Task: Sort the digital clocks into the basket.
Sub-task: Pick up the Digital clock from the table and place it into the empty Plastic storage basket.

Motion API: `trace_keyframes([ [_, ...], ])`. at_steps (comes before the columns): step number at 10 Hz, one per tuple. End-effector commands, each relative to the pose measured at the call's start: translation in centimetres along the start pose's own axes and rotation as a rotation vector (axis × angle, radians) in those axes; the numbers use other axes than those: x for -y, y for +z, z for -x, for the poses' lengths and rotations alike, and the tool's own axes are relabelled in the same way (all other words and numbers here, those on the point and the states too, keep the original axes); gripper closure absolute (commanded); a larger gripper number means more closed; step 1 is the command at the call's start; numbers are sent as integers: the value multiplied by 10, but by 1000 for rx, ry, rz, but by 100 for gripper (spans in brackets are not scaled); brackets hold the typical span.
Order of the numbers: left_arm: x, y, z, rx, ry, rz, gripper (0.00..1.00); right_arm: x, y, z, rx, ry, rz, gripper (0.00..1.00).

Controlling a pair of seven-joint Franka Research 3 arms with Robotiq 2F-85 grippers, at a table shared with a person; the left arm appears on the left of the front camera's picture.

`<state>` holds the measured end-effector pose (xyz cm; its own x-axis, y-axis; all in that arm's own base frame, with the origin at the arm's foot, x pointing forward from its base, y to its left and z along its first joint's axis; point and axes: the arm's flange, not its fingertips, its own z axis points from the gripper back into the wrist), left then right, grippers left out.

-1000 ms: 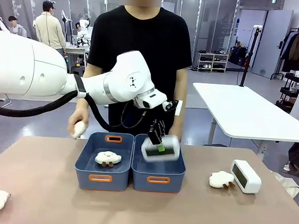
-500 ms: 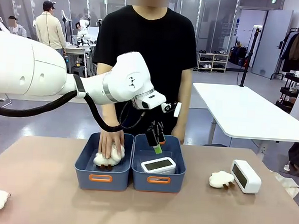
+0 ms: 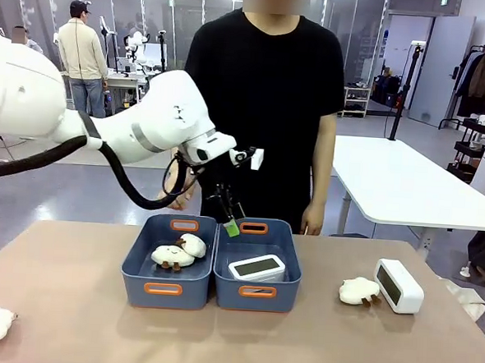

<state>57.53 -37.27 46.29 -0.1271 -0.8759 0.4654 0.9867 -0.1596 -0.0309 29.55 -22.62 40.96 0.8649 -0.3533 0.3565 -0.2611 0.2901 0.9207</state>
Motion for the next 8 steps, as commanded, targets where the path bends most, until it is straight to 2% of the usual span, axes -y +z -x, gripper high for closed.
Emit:
trace_keyframes([
  [1, 25, -1, 13, 54, -71, 36, 9, -2, 1, 0, 0, 9, -9, 0],
  [5, 35, 15, 34, 151, -41, 52, 9, -2, 1, 0, 0, 9, -9, 0],
  [6, 44, 26, 49, 221, -28, 80, 9, -2, 1, 0, 0, 9, -9, 0],
  [7, 65, 47, 79, 347, 3, 110, 9, -2, 1, 0, 0, 9, -9, 0],
  [8, 88, 76, 132, 471, 100, 33, 9, -2, 1, 0, 0, 9, -9, 0],
])
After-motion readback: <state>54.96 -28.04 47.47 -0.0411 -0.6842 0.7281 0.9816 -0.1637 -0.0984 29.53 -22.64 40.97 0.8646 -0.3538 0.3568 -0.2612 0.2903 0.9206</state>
